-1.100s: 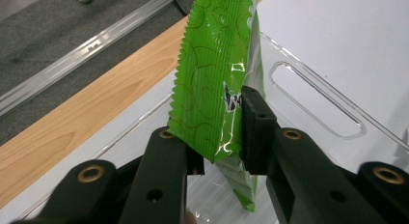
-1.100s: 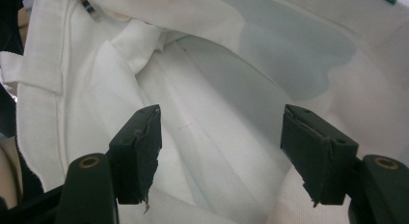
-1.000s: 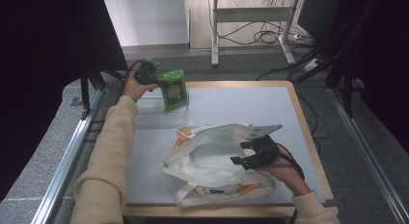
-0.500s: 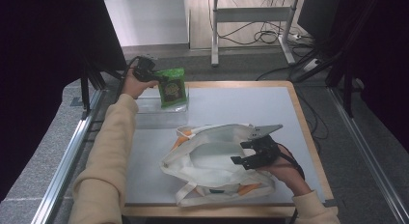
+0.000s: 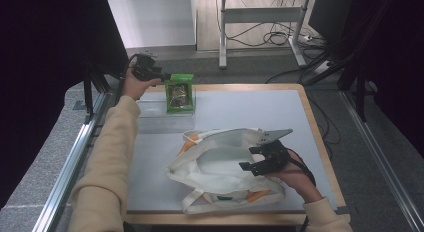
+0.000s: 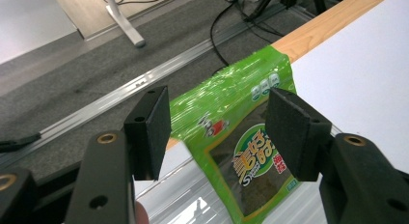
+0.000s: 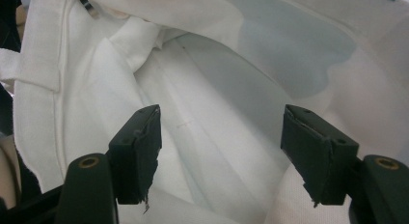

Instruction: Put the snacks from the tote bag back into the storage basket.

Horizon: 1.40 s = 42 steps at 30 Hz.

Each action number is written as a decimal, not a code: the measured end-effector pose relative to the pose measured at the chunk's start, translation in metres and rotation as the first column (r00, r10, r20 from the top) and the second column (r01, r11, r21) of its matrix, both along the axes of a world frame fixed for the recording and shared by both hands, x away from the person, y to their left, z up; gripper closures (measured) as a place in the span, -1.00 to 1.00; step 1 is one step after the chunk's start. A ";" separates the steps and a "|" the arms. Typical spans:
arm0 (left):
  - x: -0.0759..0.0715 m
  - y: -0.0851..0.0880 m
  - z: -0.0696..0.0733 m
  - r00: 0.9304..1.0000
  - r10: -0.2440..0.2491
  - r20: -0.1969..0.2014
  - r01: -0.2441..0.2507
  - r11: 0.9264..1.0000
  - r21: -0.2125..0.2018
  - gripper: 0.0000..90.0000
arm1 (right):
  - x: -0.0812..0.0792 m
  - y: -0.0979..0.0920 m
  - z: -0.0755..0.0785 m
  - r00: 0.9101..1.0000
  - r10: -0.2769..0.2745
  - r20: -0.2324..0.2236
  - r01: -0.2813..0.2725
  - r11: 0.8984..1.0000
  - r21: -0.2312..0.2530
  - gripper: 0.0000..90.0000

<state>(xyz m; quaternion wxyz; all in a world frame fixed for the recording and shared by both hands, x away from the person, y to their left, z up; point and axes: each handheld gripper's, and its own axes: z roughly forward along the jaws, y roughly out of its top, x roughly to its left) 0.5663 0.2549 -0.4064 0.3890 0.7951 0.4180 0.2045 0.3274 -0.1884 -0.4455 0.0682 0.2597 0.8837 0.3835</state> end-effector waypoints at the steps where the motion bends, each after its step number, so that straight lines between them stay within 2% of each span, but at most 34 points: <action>1: -0.001 -0.001 0.000 1.000 -0.006 -0.004 0.006 1.000 -0.006 -0.07 | 0.000 0.000 0.000 1.000 0.000 0.000 0.000 1.000 -0.001 -0.31; 8: -0.010 -0.007 0.002 0.998 -0.054 -0.034 0.052 0.998 -0.035 -0.04 | -0.001 0.000 0.000 1.000 0.002 -0.001 -0.002 1.000 0.001 -0.31; 13: -0.022 -0.011 0.004 0.996 -0.076 -0.037 0.074 0.995 -0.068 -0.04 | -0.001 0.000 0.002 1.000 0.001 0.001 -0.001 1.000 0.005 -0.31; 24: -0.061 -0.021 0.007 0.989 -0.143 -0.028 0.141 0.988 -0.059 -0.05 | -0.001 -0.001 0.005 1.000 -0.002 0.010 0.001 1.000 0.019 -0.31; 31: -0.093 -0.033 0.014 0.976 -0.217 -0.024 0.216 0.976 -0.044 -0.08 | 0.000 -0.002 0.007 1.000 0.001 0.015 -0.001 1.000 0.024 -0.31; 34: -0.106 -0.038 0.016 0.975 -0.218 -0.040 0.217 0.976 -0.032 -0.08 | -0.001 -0.002 0.007 1.000 0.003 0.014 -0.003 1.000 0.023 -0.31; 42: -0.139 -0.040 0.017 0.963 -0.264 -0.053 0.261 0.963 -0.059 -0.09 | -0.003 -0.002 0.010 1.000 0.008 0.026 -0.009 1.000 0.029 -0.31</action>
